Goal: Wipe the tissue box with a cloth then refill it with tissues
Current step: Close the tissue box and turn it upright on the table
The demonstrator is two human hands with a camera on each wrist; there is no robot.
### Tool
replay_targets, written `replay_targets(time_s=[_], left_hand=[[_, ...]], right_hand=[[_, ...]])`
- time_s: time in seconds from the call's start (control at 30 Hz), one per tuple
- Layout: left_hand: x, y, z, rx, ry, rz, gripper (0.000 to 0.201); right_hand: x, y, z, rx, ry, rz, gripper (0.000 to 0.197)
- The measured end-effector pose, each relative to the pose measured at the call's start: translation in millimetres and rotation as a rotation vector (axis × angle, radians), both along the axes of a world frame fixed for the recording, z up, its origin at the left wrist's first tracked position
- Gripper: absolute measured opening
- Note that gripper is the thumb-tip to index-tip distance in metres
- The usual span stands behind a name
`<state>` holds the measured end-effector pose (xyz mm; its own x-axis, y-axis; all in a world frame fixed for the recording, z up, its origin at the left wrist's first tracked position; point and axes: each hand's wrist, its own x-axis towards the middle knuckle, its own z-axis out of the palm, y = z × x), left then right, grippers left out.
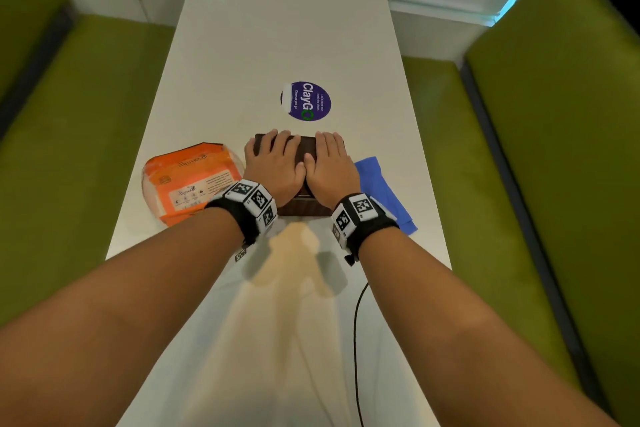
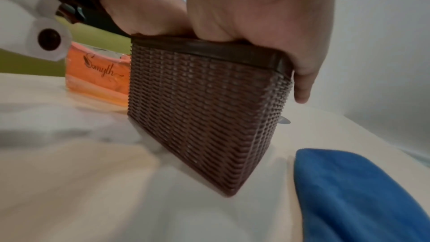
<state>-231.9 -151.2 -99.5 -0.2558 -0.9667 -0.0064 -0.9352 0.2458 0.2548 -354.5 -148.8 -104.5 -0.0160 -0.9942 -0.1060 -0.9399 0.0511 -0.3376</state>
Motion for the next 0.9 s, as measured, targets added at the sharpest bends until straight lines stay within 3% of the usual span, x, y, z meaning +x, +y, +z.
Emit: replay_targets(time_s=[0.17, 0.3, 0.5, 0.63, 0.77, 0.9], left_hand=[[-3.1, -2.4, -1.1, 0.019, 0.097, 0.137, 0.056], [-6.1, -7.7, 2.6, 0.143, 0.219, 0.306, 0.063], [0.8, -16.2, 3.7, 0.137, 0.320, 0.332, 0.043], [0.2, -20.8, 6.6, 0.218, 0.451, 0.567, 0.047], [-2.2, -21.9, 10.6, 0.304, 0.465, 0.651, 0.050], [3.7, -37.0, 29.5, 0.533, 0.597, 0.733, 0.063]], right_hand=[[2.7, 7.0, 0.7, -0.077, 0.014, -0.078, 0.063], [4.9, 3.9, 3.5, -0.007, -0.118, -0.226, 0.075], [4.9, 1.2, 6.6, -0.037, -0.207, -0.272, 0.059], [7.8, -2.4, 10.7, 0.004, -0.193, -0.330, 0.053], [6.0, -6.5, 16.3, 0.096, -0.256, -0.333, 0.053], [-12.2, -22.9, 36.1, 0.318, -0.475, -0.503, 0.063]])
